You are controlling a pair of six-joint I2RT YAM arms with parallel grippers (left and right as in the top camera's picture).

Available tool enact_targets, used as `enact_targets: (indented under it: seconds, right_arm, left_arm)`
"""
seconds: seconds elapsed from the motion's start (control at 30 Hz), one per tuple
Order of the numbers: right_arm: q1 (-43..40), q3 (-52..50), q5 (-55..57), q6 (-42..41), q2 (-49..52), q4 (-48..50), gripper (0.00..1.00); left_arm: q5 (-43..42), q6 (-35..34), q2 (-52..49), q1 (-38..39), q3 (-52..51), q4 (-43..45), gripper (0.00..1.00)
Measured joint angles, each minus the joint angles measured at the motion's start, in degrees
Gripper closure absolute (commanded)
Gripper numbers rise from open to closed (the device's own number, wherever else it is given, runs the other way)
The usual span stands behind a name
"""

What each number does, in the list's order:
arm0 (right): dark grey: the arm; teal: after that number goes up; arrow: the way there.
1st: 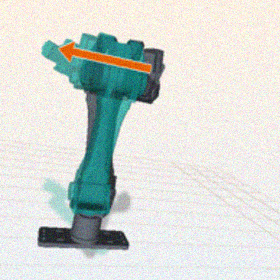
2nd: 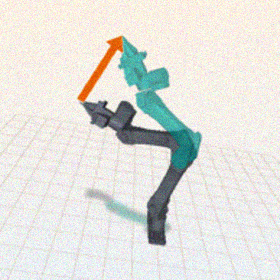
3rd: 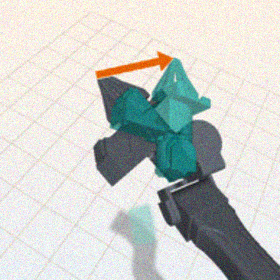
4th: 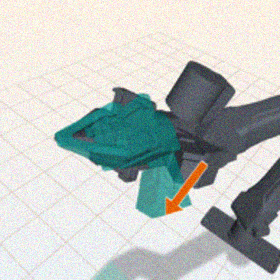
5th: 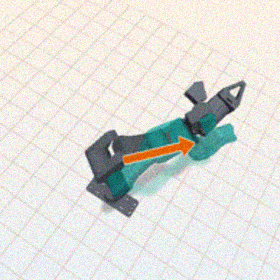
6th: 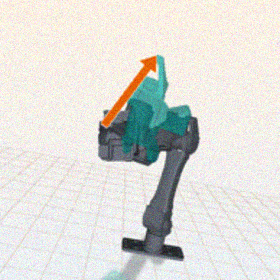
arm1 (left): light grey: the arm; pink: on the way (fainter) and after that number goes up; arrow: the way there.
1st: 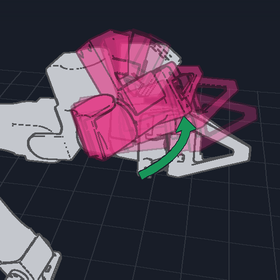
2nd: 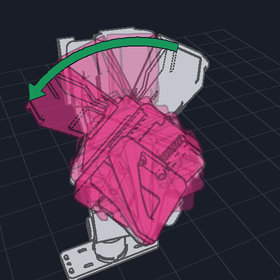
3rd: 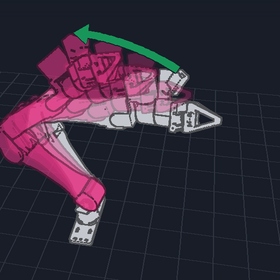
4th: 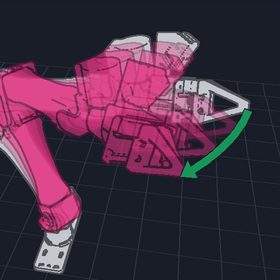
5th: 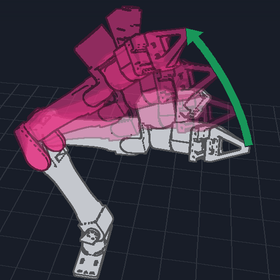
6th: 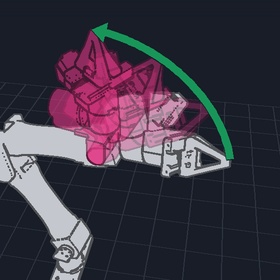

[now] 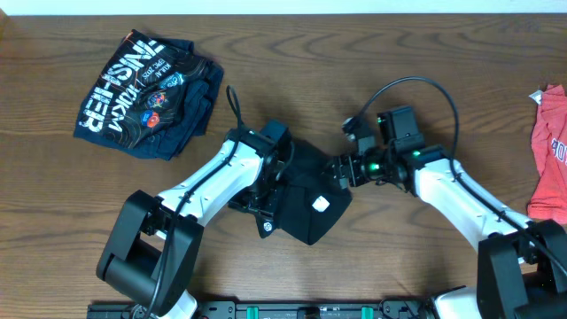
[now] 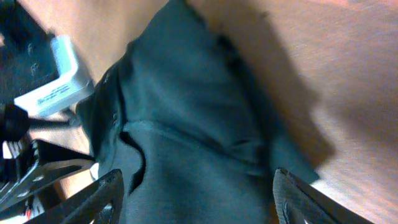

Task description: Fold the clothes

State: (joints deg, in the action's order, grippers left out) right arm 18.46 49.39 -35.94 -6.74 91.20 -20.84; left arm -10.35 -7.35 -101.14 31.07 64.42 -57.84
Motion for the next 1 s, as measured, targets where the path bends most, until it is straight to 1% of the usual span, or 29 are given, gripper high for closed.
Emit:
enact_targets:
  seconds: [0.03, 0.1, 0.13, 0.17, 0.2, 0.23, 0.3, 0.43, 0.47, 0.5, 0.53, 0.57, 0.63, 0.67, 0.77, 0.8, 0.83, 0.87, 0.93, 1.0]
  right_arm:
    - [1.05, 0.02, 0.87, 0.0, 0.24, 0.15, 0.28]
    - [3.08, 0.04, 3.32, 0.22, 1.36, 0.83, 0.44]
    - [4.07, 0.04, 4.66, 0.15, 2.36, 1.36, 0.56]
    - [4.87, 0.07, 5.97, -0.02, 3.65, 1.88, 0.76]
    - [5.51, 0.07, 6.93, -0.33, 5.14, 2.49, 0.91]
    - [5.77, 0.07, 7.5, -0.52, 6.58, 2.93, 0.99]
    - [5.79, 0.09, 7.76, -1.29, 9.27, 3.48, 0.99]
    - [4.11, 0.83, 7.3, -3.26, 9.44, 2.16, 0.99]
    - [3.39, 0.87, 7.26, -3.43, 9.35, 1.57, 0.94]
    - [2.67, 0.92, 7.23, -3.61, 9.16, 0.83, 0.81]
    - [1.7, 0.92, 7.5, -3.52, 8.74, -0.33, 0.62]
    - [0.87, 0.92, 7.78, -3.39, 8.26, -1.44, 0.55]
    - [-0.76, 0.92, 8.7, -1.97, 6.84, -3.74, 0.46]
    - [-1.49, 0.92, 9.25, -1.25, 5.84, -4.96, 0.44]
    - [-2.95, 0.9, 10.82, 1.05, 2.16, -7.48, 0.44]
    - [-3.21, 0.9, 11.15, 1.42, 1.03, -7.91, 0.44]
    - [-3.54, 0.9, 11.47, 1.79, -0.5, -8.41, 0.37]
    - [-3.69, 0.9, 11.58, 1.86, -1.49, -8.55, 0.34]
    - [-4.28, 0.9, 11.91, 2.56, -3.72, -8.55, 0.33]
    - [-4.42, 0.92, 12.2, 3.08, -4.68, -8.52, 0.41]
  left_arm:
    - [-0.02, -0.2, 0.0, 0.0, 0.0, 0.94, 0.31]
    - [-0.2, -0.11, 0.0, 0.0, 0.0, 2.29, 0.29]
    - [-0.22, -0.2, 0.0, 0.0, 0.0, 2.99, 0.29]
    - [-0.22, -0.26, 0.0, 0.0, 0.0, 3.63, 0.3]
    - [-0.2, -0.28, 0.0, 0.0, 0.0, 4.33, 0.3]
    - [-0.2, -0.28, 0.0, 0.0, 0.0, 4.85, 0.31]
    - [-0.2, -0.5, 0.0, 0.0, 0.0, 5.53, 0.4]
    - [-0.26, -0.31, 0.0, 0.0, -0.46, 5.68, 0.57]
    - [-0.31, -0.33, 0.0, 0.0, -0.9, 5.9, 0.6]
    - [-0.42, -0.22, 0.0, 0.0, -1.49, 6.34, 0.62]
    - [-0.44, -0.17, 0.0, 0.0, -2.16, 6.51, 0.65]
    - [-0.42, -0.26, 0.0, 0.0, -2.86, 6.56, 0.66]
    - [-0.24, -0.26, 0.0, 0.0, -3.8, 5.99, 0.69]
    - [-0.17, -0.17, 0.0, 0.0, -4.0, 5.7, 0.71]
    - [-0.17, -0.07, 0.0, -0.07, -4.04, 3.93, 0.78]
    - [-0.15, -0.2, 0.0, -0.13, -4.04, 3.43, 0.79]
    - [-0.22, -0.11, 0.0, -0.28, -4.02, 2.43, 0.79]
    - [-0.39, -0.09, 0.0, -0.44, -4.02, 1.4, 0.79]
    - [-1.9, -0.09, 0.0, -0.81, -3.69, -0.2, 0.75]
    - [-4.68, 0.0, 0.0, -1.05, -2.67, -0.68, 0.68]
